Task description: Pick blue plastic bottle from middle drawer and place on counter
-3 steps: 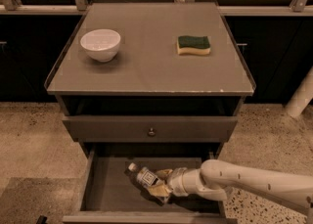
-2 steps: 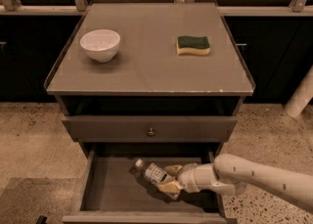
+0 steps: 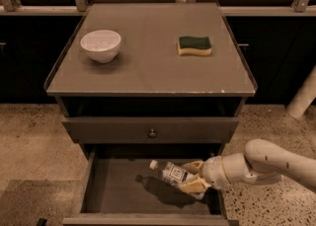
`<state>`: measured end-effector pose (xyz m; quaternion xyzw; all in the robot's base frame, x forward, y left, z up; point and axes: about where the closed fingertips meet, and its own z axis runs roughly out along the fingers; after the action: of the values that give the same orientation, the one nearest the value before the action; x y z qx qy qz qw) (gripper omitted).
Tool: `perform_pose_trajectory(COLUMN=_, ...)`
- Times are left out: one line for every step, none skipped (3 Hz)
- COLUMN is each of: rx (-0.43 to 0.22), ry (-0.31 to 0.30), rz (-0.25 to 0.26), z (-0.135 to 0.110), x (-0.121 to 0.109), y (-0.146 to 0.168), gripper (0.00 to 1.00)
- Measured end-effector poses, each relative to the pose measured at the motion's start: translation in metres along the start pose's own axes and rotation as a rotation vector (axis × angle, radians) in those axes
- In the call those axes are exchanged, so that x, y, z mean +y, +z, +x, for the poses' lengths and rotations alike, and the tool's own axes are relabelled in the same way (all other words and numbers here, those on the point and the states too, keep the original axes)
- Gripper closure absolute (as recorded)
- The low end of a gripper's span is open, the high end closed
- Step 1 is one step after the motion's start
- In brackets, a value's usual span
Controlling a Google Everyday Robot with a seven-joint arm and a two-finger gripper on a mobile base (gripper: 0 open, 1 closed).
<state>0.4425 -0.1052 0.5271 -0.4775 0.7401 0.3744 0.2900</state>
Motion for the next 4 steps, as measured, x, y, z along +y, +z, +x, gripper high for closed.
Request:
perform_pose_trajectory(rx=-0.006, ry=-0.006, rz=-0.080, z=-0.005, x=0.021, y=-0.001, gripper=1.00)
perform_pose_trajectory(rx=-0.006, ry=-0.006, rz=-0.080, z=-0.005, x=0.021, y=-0.001, gripper=1.00)
perform_pose_trajectory(rx=0.000, ry=-0.057, rz=-0.076, z=-0.030, x=0.036, y=-0.019, gripper=1.00)
perform_pose_trajectory(rx=0.065, ry=-0.097, rz=-0.078, z=-0.071, x=0.076, y=-0.035, gripper=1.00)
